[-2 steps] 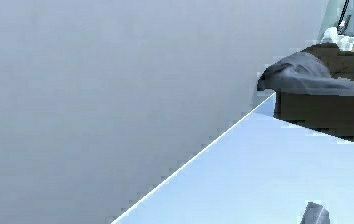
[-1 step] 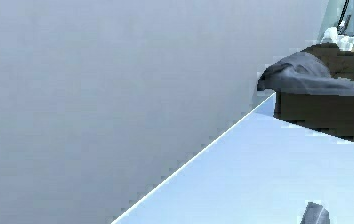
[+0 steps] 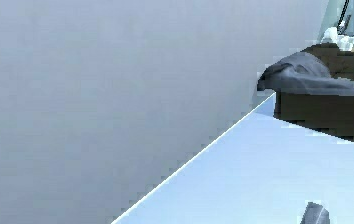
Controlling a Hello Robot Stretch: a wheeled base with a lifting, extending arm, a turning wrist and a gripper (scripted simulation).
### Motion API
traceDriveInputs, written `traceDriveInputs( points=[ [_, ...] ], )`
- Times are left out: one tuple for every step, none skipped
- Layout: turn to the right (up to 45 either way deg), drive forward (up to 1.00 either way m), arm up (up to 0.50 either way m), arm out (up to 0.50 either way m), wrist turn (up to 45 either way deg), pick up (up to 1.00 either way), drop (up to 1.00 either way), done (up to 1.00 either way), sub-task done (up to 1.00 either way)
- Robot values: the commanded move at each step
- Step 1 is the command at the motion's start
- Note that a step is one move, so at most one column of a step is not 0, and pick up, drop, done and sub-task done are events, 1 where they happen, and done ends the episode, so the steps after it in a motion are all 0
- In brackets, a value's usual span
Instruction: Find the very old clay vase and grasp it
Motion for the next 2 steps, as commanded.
traceDriveInputs(
  points=[
    [0.0,0.00,0.00,0.00,45.0,0.00,0.00,0.00,0.00],
    [0.0,0.00,0.00,0.00,45.0,0.00,0.00,0.00,0.00]
  ],
)
